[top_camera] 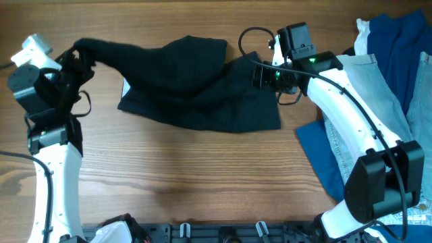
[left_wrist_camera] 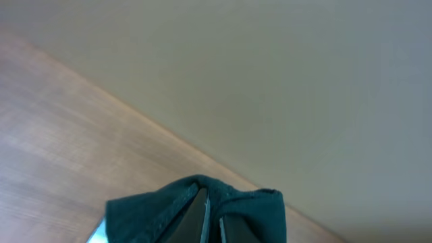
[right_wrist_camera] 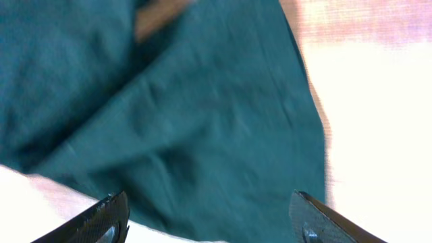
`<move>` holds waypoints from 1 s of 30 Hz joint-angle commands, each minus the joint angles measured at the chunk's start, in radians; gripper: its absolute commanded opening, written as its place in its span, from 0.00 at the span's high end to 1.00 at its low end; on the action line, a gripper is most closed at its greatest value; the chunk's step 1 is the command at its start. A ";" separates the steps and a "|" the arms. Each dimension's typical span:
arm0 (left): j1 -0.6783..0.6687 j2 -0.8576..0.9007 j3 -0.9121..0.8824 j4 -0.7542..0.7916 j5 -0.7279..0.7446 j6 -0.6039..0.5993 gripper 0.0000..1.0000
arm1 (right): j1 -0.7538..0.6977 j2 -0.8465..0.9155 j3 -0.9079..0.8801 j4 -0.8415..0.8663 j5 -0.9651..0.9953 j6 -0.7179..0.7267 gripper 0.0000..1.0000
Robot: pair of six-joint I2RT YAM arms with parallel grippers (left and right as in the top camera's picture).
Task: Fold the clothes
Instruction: 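Hold the shorts with both grippers and lift them off the table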
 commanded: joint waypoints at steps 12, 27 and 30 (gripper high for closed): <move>-0.158 0.445 0.271 -0.153 -0.215 0.156 0.12 | 0.026 0.011 -0.205 -0.030 0.010 0.092 0.19; -0.154 0.480 0.222 -0.901 -0.305 0.097 0.00 | 0.041 0.028 -0.224 -0.028 0.005 0.193 0.11; -0.155 0.481 0.144 -0.769 -0.307 0.002 0.10 | 0.041 0.028 -0.224 -0.030 0.005 0.192 0.10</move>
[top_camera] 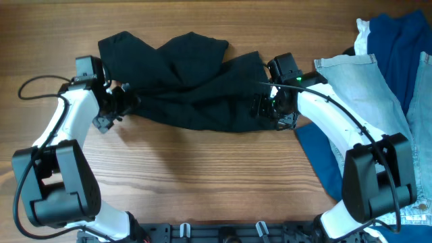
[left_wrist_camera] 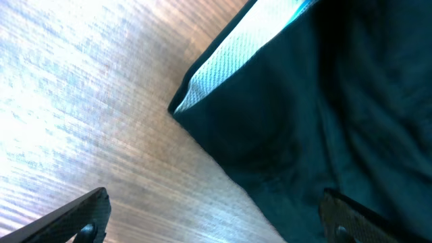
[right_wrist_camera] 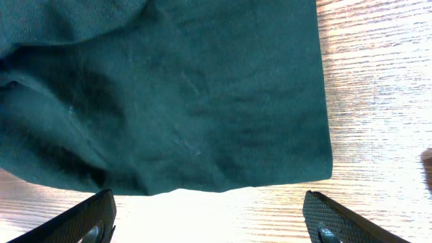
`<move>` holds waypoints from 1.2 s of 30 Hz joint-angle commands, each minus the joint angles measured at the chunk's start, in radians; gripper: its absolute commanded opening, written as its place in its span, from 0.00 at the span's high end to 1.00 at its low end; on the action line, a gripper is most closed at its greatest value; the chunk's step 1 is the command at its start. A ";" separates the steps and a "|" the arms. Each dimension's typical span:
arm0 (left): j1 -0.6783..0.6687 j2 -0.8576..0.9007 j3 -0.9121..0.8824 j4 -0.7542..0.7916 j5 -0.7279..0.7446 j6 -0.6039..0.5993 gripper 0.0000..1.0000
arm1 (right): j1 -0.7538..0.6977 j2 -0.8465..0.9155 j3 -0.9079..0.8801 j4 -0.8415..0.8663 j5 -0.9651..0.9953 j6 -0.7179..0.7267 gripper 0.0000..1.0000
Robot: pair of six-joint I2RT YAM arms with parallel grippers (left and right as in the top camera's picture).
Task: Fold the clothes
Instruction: 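Hold the shorts with both grippers and lift them off the table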
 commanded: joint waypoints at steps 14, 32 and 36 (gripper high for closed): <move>0.000 0.007 -0.132 0.272 -0.023 -0.098 0.37 | 0.003 0.018 -0.011 -0.005 0.005 0.019 0.08; 0.015 -0.146 -0.158 -0.138 -0.040 -0.063 0.96 | 0.011 0.018 -0.050 -0.034 0.030 0.142 0.08; 0.016 -0.146 -0.158 -0.210 -0.083 -0.056 0.96 | 0.010 0.018 -0.178 0.111 0.029 0.216 0.09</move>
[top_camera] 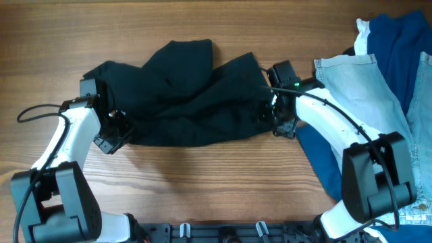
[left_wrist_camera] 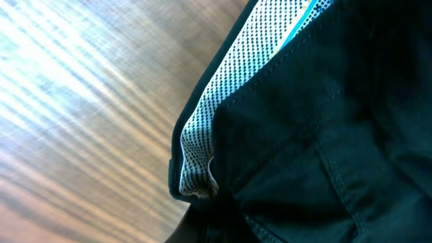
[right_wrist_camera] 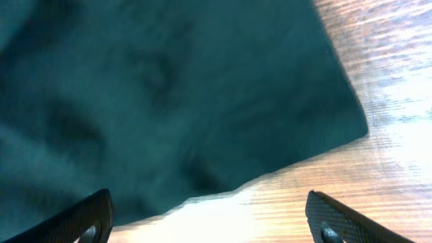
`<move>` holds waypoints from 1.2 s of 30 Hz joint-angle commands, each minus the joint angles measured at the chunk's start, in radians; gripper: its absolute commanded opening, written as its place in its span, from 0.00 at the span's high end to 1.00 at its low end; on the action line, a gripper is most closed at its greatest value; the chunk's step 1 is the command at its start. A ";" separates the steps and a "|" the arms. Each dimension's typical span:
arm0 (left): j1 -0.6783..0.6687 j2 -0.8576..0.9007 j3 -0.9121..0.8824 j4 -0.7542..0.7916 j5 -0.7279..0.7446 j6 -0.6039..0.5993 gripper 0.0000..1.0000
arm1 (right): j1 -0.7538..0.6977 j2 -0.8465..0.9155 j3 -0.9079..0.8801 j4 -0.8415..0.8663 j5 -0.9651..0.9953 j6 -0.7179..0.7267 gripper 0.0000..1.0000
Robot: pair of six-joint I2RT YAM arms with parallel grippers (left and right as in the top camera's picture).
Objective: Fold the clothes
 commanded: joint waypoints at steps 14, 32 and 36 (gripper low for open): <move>0.008 -0.058 0.062 -0.203 -0.023 0.135 0.96 | -0.012 -0.041 -0.047 0.152 0.077 -0.032 0.96; 0.008 -0.288 1.181 -0.441 0.052 0.253 0.96 | -0.084 -0.495 0.891 -0.274 0.309 -0.318 0.96; 0.008 -0.287 1.181 -0.382 0.049 0.253 0.96 | -0.084 -0.513 0.918 -0.264 0.437 -0.335 0.96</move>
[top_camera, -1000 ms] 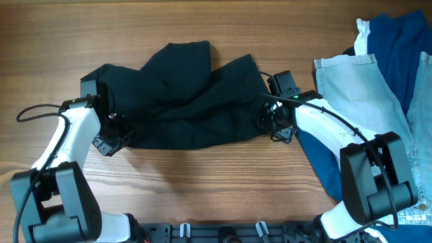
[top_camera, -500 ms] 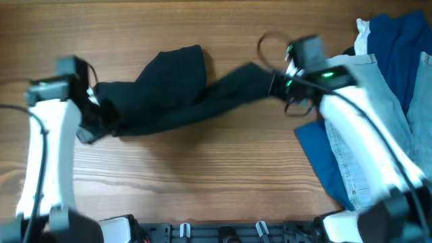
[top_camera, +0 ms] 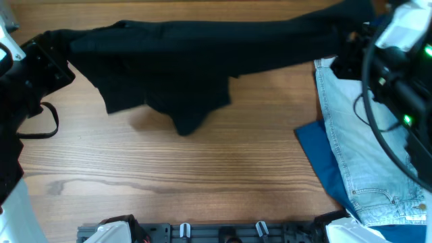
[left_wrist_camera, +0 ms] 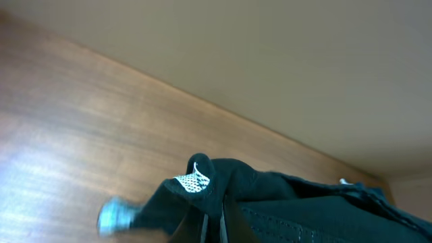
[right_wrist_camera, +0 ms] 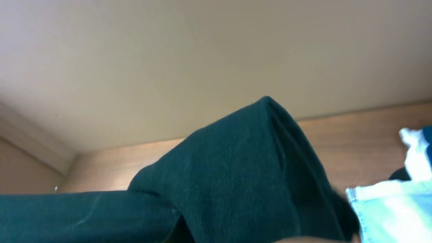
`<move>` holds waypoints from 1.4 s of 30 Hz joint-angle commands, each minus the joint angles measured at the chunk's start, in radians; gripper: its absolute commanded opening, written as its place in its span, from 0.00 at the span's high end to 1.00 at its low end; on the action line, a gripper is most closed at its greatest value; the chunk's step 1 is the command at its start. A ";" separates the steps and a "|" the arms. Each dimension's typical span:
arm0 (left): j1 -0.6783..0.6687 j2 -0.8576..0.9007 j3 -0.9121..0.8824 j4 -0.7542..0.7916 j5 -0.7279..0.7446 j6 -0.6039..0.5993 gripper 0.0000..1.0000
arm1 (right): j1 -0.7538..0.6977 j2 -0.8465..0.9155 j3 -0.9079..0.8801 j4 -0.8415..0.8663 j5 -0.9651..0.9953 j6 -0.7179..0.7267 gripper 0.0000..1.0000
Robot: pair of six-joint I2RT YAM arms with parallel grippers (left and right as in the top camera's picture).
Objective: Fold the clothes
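Observation:
A black garment hangs stretched in the air across the back of the table, with a loose part drooping near the left. My left gripper is shut on its left end. In the left wrist view, the left gripper pinches the garment just below a white mesh lining. My right gripper holds the right end. In the right wrist view, the cloth drapes over the jaws and hides the fingers.
Light blue jeans lie at the right over a dark blue cloth, under my right arm. A white item shows at the back right. The wooden table runs below the hanging garment.
Both grippers were low at the ends of the garment lying bunched on the table, the right one open. Now both are raised and farther apart, and the garment hangs taut between them.
First my left gripper held a corner up at the far left, while the right hovered open over the right end. Then the garment lay on the table with both grippers open. Then the left closed in on the mesh-lined edge. Now both hold it aloft, stretched.

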 commanded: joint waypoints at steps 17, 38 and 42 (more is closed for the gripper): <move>-0.055 0.526 0.014 0.552 -0.082 0.099 0.96 | -0.077 0.575 0.023 0.473 0.198 -0.171 0.96; -0.047 0.604 -0.132 -0.077 -0.123 0.050 0.96 | -0.161 0.655 0.018 -0.404 0.150 -0.078 0.96; -0.047 0.604 -0.345 -0.140 -0.124 0.050 0.96 | -0.161 0.655 -0.116 -0.475 0.088 -0.079 0.96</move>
